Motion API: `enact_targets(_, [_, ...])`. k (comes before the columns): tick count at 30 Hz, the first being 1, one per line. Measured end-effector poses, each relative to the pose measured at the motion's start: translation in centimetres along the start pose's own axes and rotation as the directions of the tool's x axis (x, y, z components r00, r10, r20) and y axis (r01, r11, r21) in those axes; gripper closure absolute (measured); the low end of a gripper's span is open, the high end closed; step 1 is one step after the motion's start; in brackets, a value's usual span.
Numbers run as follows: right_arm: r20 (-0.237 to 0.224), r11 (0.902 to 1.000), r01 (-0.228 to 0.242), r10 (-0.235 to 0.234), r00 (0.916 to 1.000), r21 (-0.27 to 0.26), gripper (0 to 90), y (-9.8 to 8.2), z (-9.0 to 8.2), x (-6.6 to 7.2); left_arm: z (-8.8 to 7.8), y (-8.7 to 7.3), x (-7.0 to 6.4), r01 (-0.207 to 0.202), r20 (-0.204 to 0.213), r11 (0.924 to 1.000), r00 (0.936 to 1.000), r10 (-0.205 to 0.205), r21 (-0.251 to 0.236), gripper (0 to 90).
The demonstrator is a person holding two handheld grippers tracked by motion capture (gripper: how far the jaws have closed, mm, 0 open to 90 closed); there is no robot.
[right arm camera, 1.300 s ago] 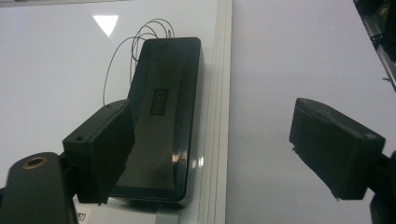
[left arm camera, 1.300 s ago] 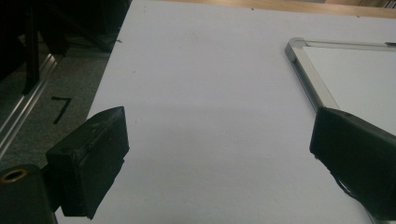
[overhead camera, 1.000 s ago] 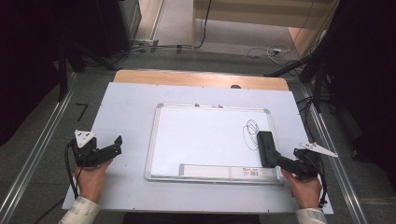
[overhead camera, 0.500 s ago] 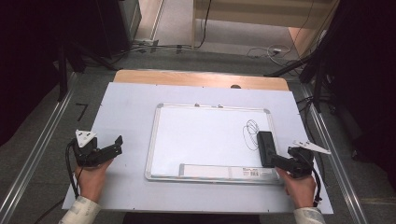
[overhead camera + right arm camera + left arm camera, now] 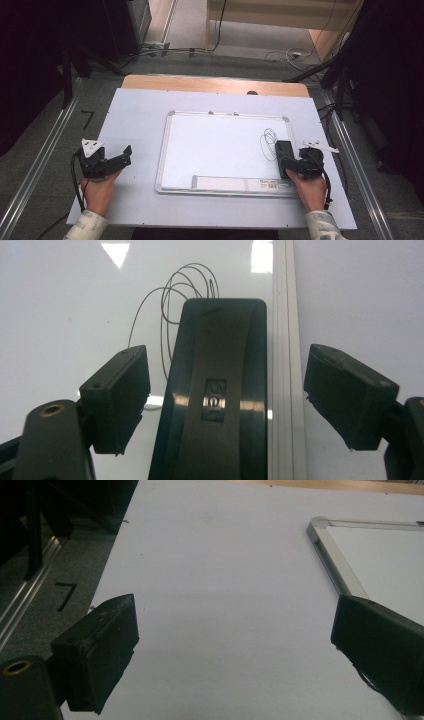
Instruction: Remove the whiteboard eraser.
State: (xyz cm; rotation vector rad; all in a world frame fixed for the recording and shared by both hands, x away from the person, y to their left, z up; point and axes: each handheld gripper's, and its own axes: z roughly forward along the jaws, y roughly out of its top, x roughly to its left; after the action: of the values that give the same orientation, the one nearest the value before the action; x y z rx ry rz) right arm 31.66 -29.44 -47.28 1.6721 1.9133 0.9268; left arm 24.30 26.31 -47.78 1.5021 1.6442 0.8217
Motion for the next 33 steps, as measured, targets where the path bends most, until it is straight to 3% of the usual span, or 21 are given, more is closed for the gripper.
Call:
enact_targets(2, [0.031,0.9998,0.022,-0.021,0.9993,-0.005,19.3,0.3,0.4,0.4,0.0,0.0,0.0,0.000,0.001,1.0000,1.0000,0.000,0.001,5.7])
enact_targets(8, [0.061,0.9996,0.025,-0.026,0.9978,0.010,27.8,1.2,1.2,0.8,-0.1,0.0,0.1,0.003,0.000,1.0000,1.0000,-0.003,0.000,5.8])
enact_targets(13, [0.055,0.9981,0.023,-0.026,0.9981,0.056,29.2,1.2,1.9,0.7,0.0,0.0,0.2,0.006,0.003,1.0000,1.0000,-0.006,0.003,5.8])
enact_targets(22, [0.071,0.9965,0.045,-0.050,0.9962,0.070,33.4,1.1,2.4,1.1,0.0,0.0,0.1,0.006,0.004,1.0000,1.0000,-0.006,0.000,6.1])
enact_targets(33, [0.085,0.9940,0.033,-0.042,0.9955,0.104,33.6,0.8,3.0,1.3,0.0,0.0,0.2,0.012,0.009,0.9999,0.9999,-0.012,0.001,6.2])
